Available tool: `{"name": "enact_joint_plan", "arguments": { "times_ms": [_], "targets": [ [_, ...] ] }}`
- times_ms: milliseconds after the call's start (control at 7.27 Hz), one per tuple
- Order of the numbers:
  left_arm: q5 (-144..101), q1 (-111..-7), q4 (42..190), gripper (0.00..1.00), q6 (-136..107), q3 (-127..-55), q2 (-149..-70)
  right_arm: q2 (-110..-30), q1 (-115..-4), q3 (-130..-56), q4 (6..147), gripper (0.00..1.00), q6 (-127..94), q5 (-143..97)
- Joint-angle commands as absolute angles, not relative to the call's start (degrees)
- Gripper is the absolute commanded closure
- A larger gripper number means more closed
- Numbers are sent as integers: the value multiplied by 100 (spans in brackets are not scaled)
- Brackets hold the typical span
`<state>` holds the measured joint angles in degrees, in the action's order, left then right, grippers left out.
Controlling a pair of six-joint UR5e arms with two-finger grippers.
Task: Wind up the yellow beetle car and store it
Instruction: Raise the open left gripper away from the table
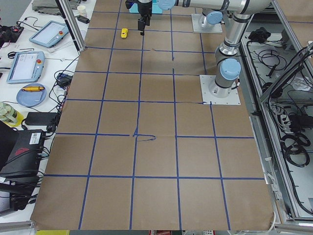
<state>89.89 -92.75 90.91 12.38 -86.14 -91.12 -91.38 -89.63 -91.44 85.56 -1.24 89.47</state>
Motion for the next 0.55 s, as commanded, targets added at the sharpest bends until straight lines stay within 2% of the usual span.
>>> {"name": "enact_joint_plan", "arguments": {
  "times_ms": [0,413],
  "targets": [
    [8991,-9203,9123,0,1037,-8631,-8913,-9167,-8965,-9149,8552,0,-97,8947],
    [8982,-9114,9062,0,1037,-8640,-8868,-9167,-8965,-9115,8569,0,-88,8947]
  ]
}}
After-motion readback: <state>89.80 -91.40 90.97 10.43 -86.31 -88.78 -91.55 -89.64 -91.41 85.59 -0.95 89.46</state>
